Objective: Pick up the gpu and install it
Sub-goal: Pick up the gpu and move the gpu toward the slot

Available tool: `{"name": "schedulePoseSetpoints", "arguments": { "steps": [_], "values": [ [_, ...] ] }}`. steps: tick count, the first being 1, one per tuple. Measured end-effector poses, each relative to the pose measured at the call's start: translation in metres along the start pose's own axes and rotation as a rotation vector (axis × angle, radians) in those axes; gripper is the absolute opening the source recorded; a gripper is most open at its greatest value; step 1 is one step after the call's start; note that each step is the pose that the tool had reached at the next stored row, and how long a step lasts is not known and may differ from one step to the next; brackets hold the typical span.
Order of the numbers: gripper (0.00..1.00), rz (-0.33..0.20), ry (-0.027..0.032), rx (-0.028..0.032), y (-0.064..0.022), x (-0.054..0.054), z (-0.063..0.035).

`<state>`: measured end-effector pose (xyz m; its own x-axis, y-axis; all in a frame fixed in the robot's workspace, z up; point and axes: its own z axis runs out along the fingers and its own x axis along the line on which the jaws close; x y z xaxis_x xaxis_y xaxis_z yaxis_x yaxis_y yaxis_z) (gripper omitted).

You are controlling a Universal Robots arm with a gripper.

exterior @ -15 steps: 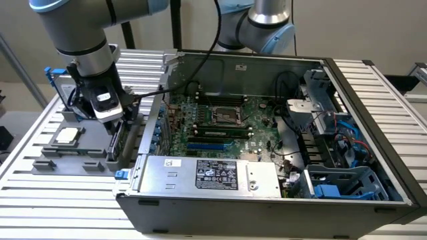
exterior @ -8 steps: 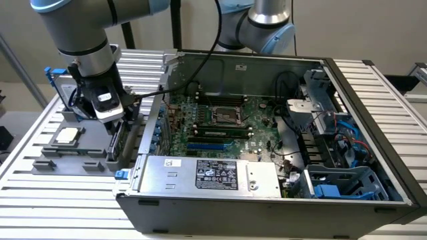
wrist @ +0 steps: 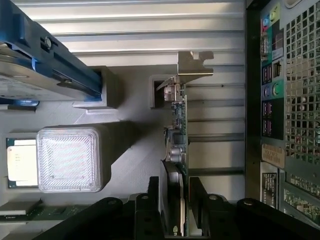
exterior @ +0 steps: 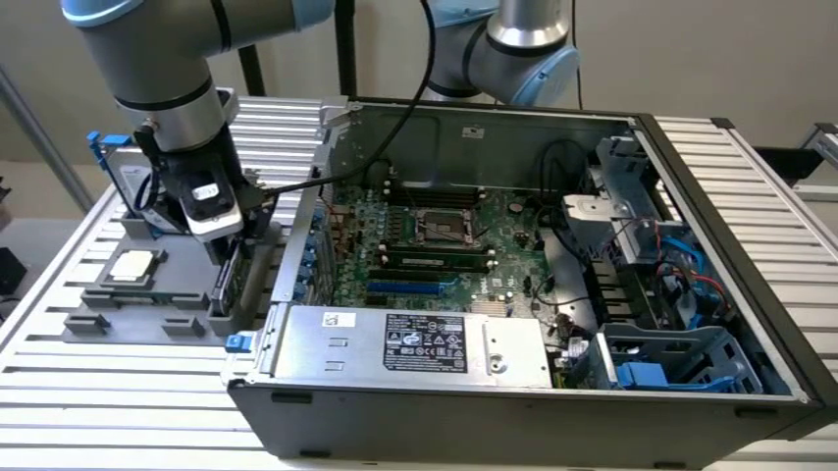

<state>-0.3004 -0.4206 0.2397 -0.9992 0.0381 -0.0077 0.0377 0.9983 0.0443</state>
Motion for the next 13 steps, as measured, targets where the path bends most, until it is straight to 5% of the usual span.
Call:
{"name": "schedulePoseSetpoints", "arguments": {
  "steps": [13],
  "values": [
    [0.0, 0.0, 0.0008, 0.0001, 0.0002, -0.0008, 0.0001]
  ]
}}
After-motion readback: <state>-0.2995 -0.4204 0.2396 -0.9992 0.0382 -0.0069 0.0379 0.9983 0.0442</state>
